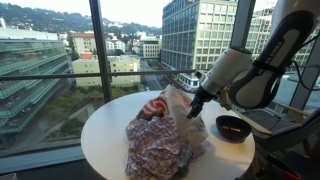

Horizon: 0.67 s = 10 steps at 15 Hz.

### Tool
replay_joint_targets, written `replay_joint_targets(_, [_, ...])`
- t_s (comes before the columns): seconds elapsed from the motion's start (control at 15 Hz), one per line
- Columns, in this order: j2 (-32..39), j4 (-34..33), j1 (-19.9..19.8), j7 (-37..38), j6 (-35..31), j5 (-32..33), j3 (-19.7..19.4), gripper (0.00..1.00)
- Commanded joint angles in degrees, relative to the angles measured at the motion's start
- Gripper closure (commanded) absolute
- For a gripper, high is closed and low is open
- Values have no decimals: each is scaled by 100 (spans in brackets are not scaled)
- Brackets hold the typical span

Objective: Remove the objects in the white bag

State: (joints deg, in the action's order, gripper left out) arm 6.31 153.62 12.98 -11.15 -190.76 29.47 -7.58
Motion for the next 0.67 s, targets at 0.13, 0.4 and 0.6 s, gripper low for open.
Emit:
replay_joint_targets(0.13, [720,283,209,402,-533,-95,400,0])
replay_joint_targets(0.4, [1163,140,816,-17,-904,-375,20,0])
replay_joint_targets(0.6, [1489,21,1701,-833,-1328,-1066,-724,0])
